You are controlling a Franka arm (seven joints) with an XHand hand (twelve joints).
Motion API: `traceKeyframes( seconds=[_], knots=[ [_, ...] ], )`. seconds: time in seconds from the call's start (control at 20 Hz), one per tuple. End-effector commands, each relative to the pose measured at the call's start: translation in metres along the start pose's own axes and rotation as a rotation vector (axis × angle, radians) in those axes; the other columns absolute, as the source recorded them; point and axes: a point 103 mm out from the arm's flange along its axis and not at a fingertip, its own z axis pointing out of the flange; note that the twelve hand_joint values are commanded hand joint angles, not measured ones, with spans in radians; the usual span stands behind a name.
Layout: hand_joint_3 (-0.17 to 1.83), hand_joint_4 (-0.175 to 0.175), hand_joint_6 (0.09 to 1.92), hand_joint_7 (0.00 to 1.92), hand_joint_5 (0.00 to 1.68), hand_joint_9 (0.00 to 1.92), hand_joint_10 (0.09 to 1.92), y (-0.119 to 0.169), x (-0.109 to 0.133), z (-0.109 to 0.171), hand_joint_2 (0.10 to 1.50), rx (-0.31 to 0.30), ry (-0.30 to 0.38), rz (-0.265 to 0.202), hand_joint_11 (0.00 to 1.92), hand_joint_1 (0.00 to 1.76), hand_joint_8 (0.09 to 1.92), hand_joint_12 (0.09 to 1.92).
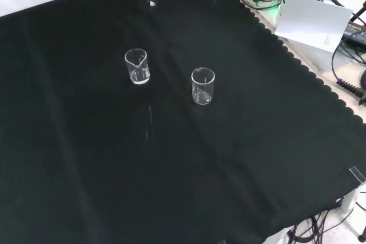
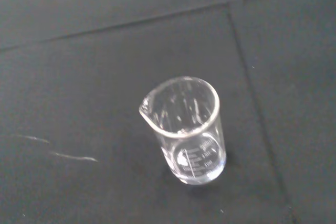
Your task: Pick up the beaker on the right.
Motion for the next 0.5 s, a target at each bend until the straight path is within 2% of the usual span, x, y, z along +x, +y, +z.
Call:
traceKeyframes(
  seconds=[0.05,0.35,0.5],
  knots=[
    [0.39,-0.036,0.09,0.20,0.35,0.37,0.71,0.054,-0.002,0.066,0.82,0.044,0.182,-0.150,0.05,0.66,0.72,1.40],
    [0.40,-0.035,0.09,0.17,0.35,0.36,0.71,0.060,-0.005,0.082,0.79,0.066,0.201,-0.170,0.04,0.66,0.71,1.40],
    [0.40,-0.036,0.09,0.18,0.35,0.36,0.71,0.060,-0.010,0.093,0.79,0.070,0.255,-0.176,0.04,0.66,0.71,1.41]
  ],
)
